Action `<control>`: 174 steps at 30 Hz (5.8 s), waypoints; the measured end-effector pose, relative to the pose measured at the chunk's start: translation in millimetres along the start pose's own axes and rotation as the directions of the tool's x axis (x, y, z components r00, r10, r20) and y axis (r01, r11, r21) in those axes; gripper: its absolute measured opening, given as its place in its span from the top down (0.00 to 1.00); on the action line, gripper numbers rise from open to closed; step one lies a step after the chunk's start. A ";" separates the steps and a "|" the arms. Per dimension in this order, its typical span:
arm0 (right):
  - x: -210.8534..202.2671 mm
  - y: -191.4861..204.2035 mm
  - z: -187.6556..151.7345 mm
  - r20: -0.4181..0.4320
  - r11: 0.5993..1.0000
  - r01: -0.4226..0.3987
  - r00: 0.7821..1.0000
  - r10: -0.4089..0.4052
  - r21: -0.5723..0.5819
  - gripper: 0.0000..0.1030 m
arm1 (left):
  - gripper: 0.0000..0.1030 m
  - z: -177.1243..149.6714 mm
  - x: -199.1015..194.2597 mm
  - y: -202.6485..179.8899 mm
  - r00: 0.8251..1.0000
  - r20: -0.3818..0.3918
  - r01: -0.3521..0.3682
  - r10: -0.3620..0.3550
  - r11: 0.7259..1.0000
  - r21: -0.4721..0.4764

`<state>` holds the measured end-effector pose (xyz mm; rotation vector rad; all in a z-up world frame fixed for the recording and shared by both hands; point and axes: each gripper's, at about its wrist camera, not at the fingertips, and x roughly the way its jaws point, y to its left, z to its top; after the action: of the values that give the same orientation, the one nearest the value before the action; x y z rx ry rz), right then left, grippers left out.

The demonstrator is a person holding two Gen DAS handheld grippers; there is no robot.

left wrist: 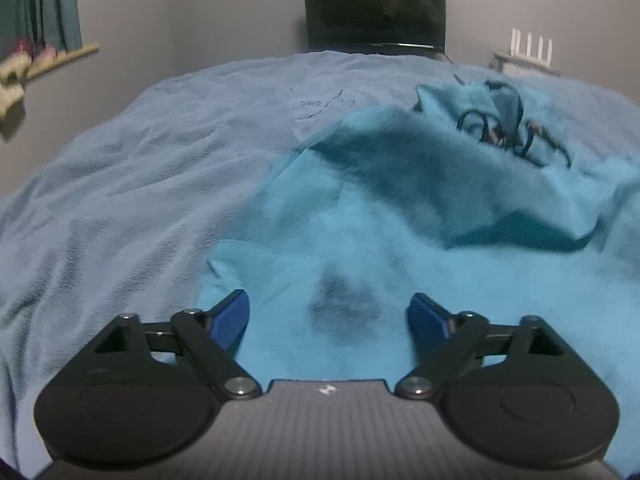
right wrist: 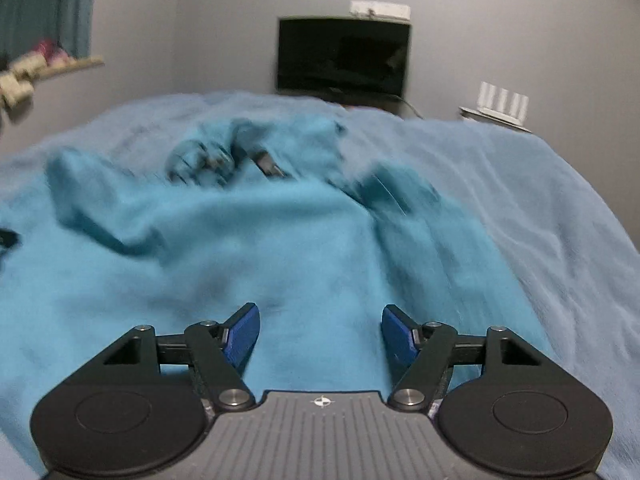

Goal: Fold large clothes

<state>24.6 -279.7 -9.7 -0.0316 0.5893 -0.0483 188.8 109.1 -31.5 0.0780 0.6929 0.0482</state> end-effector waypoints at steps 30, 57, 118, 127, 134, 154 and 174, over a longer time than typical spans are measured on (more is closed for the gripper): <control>-113.8 42.3 -48.6 0.314 0.934 0.358 0.887 -0.339 -0.003 0.16 | 0.04 -45.2 -157.4 -87.6 0.941 0.338 -0.049 0.009 0.993 0.109; -25.5 -40.4 -75.9 -0.031 0.914 0.225 0.973 -0.228 0.337 0.17 | 0.02 -62.8 -83.2 63.7 0.972 -0.141 -0.229 0.189 0.897 -0.378; -140.2 -119.2 -95.1 0.059 0.630 -0.034 0.998 -0.019 0.776 0.73 | 0.71 -97.2 -215.8 35.1 0.985 -0.071 0.096 -0.155 0.847 -0.523; -147.9 -120.5 -77.9 0.066 0.685 0.110 0.972 -0.225 0.720 0.20 | 0.19 -82.0 -244.9 43.3 0.993 0.066 -0.042 0.094 0.836 -0.547; -143.6 -67.0 -41.6 0.200 0.904 0.083 0.963 -0.182 0.420 0.15 | 0.14 -55.7 -228.2 -12.1 0.996 0.088 0.047 -0.019 0.947 -0.319; -36.9 31.7 -36.3 -0.097 0.993 -0.107 0.990 0.103 -0.039 0.15 | 0.14 -7.2 -77.2 -118.4 0.970 -0.105 0.214 -0.217 0.976 -0.040; 64.2 47.4 28.4 -0.128 0.996 -0.067 0.990 0.060 -0.056 0.18 | 0.03 -12.0 -8.6 -92.7 0.991 0.002 0.130 -0.130 0.987 -0.090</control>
<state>95.4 -235.4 -23.8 -0.0687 0.7178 0.0297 176.2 16.9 -43.3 -0.0542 0.6977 -0.0457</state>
